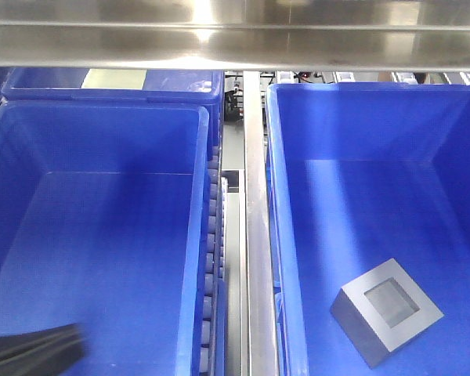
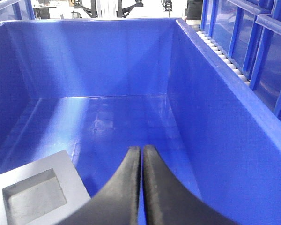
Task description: Sort gray base to blue bin
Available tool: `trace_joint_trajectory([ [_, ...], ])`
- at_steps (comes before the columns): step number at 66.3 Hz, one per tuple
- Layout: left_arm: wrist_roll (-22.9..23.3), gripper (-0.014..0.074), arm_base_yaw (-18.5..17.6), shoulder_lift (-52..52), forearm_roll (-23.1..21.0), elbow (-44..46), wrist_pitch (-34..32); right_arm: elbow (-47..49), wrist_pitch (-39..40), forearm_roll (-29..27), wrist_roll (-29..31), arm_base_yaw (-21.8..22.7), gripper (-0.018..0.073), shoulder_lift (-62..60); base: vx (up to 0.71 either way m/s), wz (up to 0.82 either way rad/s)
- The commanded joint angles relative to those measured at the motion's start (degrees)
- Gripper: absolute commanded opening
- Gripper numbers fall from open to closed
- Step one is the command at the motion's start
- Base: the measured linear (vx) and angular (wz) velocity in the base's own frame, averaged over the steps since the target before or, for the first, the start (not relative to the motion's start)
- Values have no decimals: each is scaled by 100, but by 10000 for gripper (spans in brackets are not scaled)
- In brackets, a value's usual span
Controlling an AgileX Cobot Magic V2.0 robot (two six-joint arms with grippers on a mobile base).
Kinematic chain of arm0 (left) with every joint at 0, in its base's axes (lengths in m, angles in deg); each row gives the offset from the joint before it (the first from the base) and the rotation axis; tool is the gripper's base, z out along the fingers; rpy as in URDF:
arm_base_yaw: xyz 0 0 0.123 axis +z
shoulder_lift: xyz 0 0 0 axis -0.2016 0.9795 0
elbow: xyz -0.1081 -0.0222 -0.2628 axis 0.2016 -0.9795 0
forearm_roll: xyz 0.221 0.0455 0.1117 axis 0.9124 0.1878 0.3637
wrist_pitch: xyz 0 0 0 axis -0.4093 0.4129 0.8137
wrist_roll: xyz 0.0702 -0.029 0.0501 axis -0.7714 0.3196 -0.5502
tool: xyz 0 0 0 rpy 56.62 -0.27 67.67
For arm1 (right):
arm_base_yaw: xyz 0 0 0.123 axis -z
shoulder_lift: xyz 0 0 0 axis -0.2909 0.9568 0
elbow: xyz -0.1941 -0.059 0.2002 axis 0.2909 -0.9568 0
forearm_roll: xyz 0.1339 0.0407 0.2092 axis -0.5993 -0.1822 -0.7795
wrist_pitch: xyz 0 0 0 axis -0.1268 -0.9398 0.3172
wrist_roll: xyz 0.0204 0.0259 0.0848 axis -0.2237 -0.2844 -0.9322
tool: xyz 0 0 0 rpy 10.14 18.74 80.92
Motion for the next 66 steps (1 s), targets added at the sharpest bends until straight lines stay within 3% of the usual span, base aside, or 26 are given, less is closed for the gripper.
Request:
trace_joint_trajectory([
  [1,16,0,5,-292,1,78,-352,-37,183,47,73,-2,-5,-10,0,0],
  [33,10,1,5,-426,1,78,-386,-37,178,47,73,-2,-5,-10,0,0],
  [36,-77,1,5,-426,-156,78,-374,-37,178,47,73,-2,-5,-10,0,0],
  [40,-698,3,5,-426,-817,78,-317,-37,178,47,73,-2,-5,-10,0,0],
  [49,-2870,2,5,-426,-2682,78,-272,-37,178,47,73,-2,-5,-10,0,0],
  [53,-3442,2,5,-426,-3205,78,-284,-37,178,47,73,-2,-5,-10,0,0],
  [57,-3617,2,5,-426,-3376,78,-289,-37,178,47,73,-2,-5,-10,0,0],
  [66,-3548,2,5,-426,-3337,78,-287,-37,178,47,73,-2,-5,-10,0,0],
])
